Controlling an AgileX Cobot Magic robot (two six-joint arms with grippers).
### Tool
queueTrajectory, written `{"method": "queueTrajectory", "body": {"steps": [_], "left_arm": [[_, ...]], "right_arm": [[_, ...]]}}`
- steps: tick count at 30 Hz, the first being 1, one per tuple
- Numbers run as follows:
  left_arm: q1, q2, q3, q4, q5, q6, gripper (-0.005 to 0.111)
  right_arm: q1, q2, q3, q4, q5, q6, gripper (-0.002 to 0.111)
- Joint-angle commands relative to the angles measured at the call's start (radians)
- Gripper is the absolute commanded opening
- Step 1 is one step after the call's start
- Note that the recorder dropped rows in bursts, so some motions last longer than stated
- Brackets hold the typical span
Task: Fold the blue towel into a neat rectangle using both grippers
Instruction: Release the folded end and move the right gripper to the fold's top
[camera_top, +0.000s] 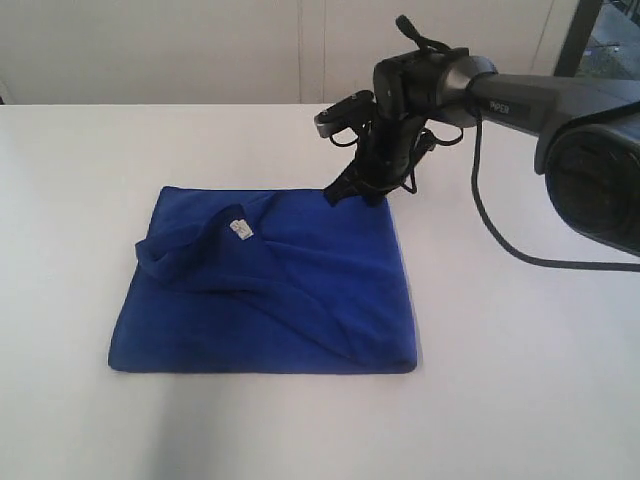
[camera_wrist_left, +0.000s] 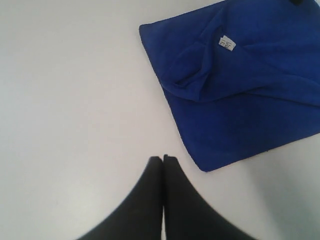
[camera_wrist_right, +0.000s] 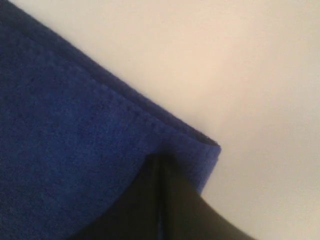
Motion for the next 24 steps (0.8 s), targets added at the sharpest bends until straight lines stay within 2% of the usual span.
{"method": "queueTrajectory", "body": {"steps": [1,11,14,24], "left_arm": [[0.003,-0.007,-0.005,-0.012,0.009,-0.001,0.0],[0.003,-0.007,-0.005,-0.012,0.009,-0.001,0.0],[0.003,-0.007,-0.005,-0.012,0.009,-0.001,0.0],[0.003,-0.007,-0.005,-0.012,0.009,-0.001,0.0]], "right_arm": [[-0.043,0.021,0.008,-0.036,0.038,0.083,0.0],[-0.153,0.011,0.008,-0.213,0.365,0.239,0.0],[-0.166,-0.004,0.029,-0.217,0.365,0.21,0.0],[-0.166,-0.11,0.288,-0.209,0.365,0.204,0.0]]}}
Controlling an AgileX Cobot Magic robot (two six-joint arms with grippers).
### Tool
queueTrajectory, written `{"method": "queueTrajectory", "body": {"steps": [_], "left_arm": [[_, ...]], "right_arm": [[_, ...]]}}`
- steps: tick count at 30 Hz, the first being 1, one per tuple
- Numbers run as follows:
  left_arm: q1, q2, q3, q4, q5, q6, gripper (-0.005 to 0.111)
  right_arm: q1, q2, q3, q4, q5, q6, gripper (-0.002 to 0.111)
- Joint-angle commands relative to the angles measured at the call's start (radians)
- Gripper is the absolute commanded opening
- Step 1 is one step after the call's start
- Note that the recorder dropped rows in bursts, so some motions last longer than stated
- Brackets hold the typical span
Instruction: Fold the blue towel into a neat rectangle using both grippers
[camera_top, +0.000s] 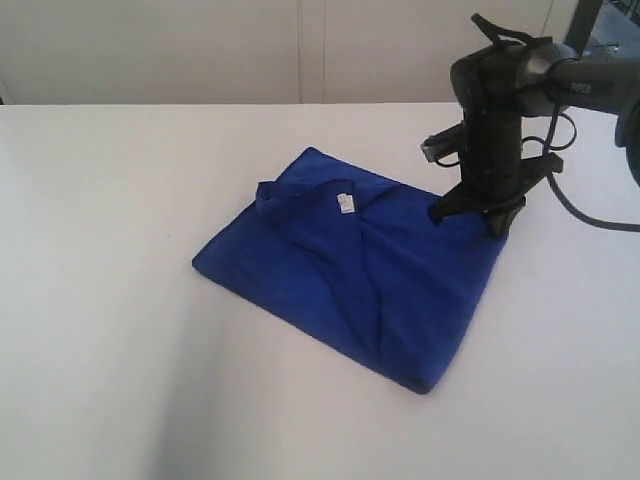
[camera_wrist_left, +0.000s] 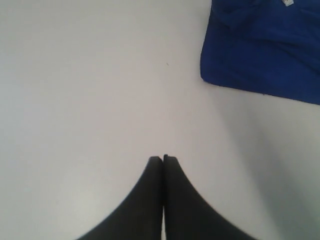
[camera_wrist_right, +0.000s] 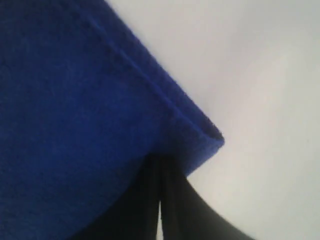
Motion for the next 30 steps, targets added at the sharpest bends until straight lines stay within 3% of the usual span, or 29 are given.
{"method": "queueTrajectory", "body": {"steps": [1,13,19,25,30], "left_arm": [[0.003,-0.007,-0.005,-0.012,0.009,-0.001,0.0],[0.003,-0.007,-0.005,-0.012,0.009,-0.001,0.0],[0.003,-0.007,-0.005,-0.012,0.009,-0.001,0.0],[0.003,-0.007,-0.005,-0.012,0.009,-0.001,0.0],[0.003,-0.007,-0.005,-0.012,0.009,-0.001,0.0]], "right_arm": [[-0.007,-0.033,0.135,0.029,0.031,-0.011,0.0],[0.018,-0.267,0.421,0.107,0.031,-0.023,0.0],[0.056,-0.444,0.449,0.107,-0.024,-0.023,0.0],[0.199,-0.564,0.449,0.19,-0.222,-0.051,0.0],[0.384,-0.498,0.423,0.29,-0.417,-0.1,0.0]]}}
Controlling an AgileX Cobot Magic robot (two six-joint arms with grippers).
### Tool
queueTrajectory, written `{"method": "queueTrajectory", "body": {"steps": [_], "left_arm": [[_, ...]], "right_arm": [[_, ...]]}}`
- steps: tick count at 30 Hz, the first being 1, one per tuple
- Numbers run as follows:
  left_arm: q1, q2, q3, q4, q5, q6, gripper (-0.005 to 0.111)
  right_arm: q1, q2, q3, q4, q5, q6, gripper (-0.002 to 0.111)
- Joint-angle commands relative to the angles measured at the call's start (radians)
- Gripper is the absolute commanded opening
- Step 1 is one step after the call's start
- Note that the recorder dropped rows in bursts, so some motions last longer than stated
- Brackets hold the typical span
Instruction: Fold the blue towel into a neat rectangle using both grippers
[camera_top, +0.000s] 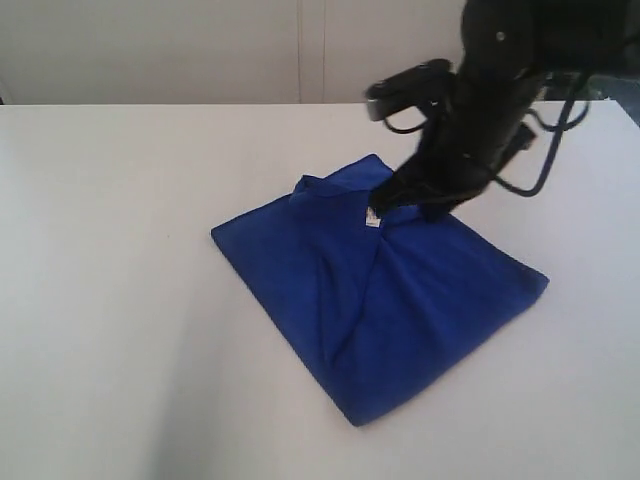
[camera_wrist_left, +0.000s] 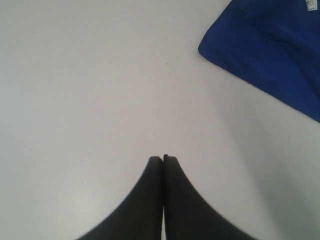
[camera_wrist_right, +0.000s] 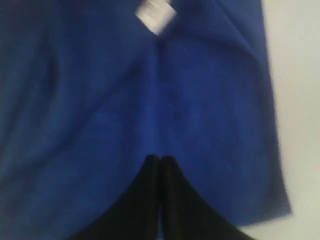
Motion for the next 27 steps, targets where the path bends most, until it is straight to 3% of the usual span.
{"method": "queueTrajectory", "body": {"steps": [1,4,11,17,27], "left_arm": [[0.003,-0.007,-0.005,-0.012,0.007,-0.001,0.0],[0.003,-0.007,-0.005,-0.012,0.007,-0.001,0.0],[0.003,-0.007,-0.005,-0.012,0.007,-0.001,0.0],[0.003,-0.007,-0.005,-0.012,0.007,-0.001,0.0],[0.003,-0.007,-0.005,-0.012,0.007,-0.001,0.0]], "right_arm": [[0.154,0.083,-0.041,0.083,-0.159,-0.033,0.0],[0.214,0.267,-0.173,0.083,-0.233,-0.008,0.0],[0.218,0.536,-0.435,0.071,-0.245,0.011,0.0],[0.218,0.617,-0.472,0.071,-0.341,0.056,0.0],[0.161,0.688,-0.472,0.071,-0.585,0.363,0.0]]}}
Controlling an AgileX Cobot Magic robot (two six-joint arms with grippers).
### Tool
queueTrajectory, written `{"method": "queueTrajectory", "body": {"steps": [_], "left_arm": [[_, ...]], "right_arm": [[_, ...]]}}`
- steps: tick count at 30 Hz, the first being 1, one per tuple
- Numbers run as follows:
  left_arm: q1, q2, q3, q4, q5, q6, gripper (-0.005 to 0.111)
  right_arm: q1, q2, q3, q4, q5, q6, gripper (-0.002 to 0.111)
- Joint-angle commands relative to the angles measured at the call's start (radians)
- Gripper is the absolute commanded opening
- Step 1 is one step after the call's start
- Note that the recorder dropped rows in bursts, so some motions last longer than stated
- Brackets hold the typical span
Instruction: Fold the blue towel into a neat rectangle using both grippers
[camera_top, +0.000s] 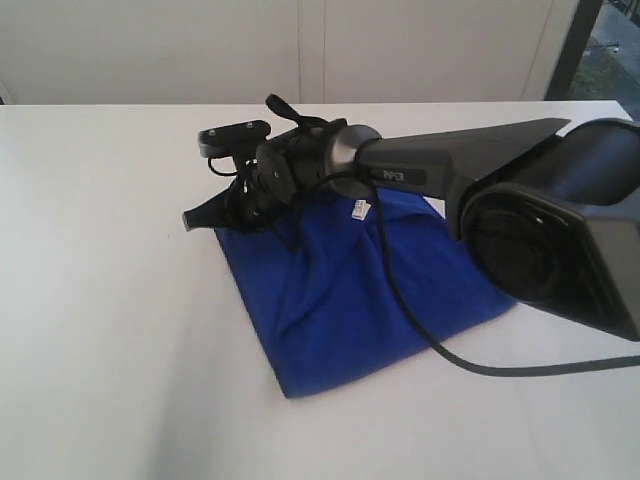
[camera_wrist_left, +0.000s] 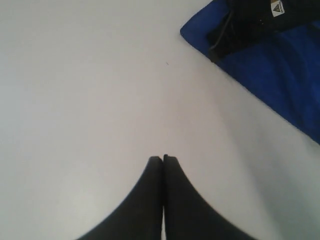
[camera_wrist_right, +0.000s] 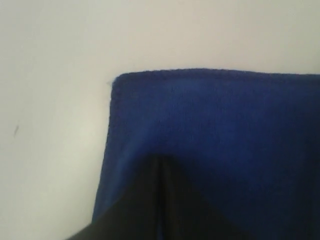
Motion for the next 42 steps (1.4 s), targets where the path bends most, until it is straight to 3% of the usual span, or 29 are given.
{"method": "queueTrajectory", "body": {"steps": [1,5,12,17,22,26,34,42], "left_arm": [[0.003,-0.007,-0.005,-0.012,0.007,-0.001,0.0],[0.003,-0.007,-0.005,-0.012,0.007,-0.001,0.0],[0.003,-0.007,-0.005,-0.012,0.007,-0.001,0.0],[0.003,-0.007,-0.005,-0.012,0.007,-0.001,0.0],[0.003,-0.007,-0.005,-0.012,0.007,-0.001,0.0],[0.003,-0.007,-0.005,-0.012,0.007,-0.001,0.0],[0.003,-0.007,-0.005,-0.012,0.007,-0.001,0.0],[0.003,-0.007,-0.005,-0.012,0.007,-0.001,0.0]], "right_arm": [[-0.037,0.055,0.005,-0.007,-0.084,0.116,0.0],[-0.052,0.06,0.005,-0.007,-0.164,0.134,0.0],[-0.052,-0.053,0.003,-0.007,-0.142,0.128,0.0],[-0.075,-0.173,0.003,-0.017,0.042,0.098,0.0],[-0.102,-0.262,0.02,-0.16,0.377,0.016,0.0],[-0.127,-0.337,0.143,-0.272,0.469,0.016,0.0],[-0.221,-0.499,0.525,-0.273,0.35,0.023,0.0],[-0.308,-0.515,0.717,-0.273,0.27,-0.017,0.0]]}}
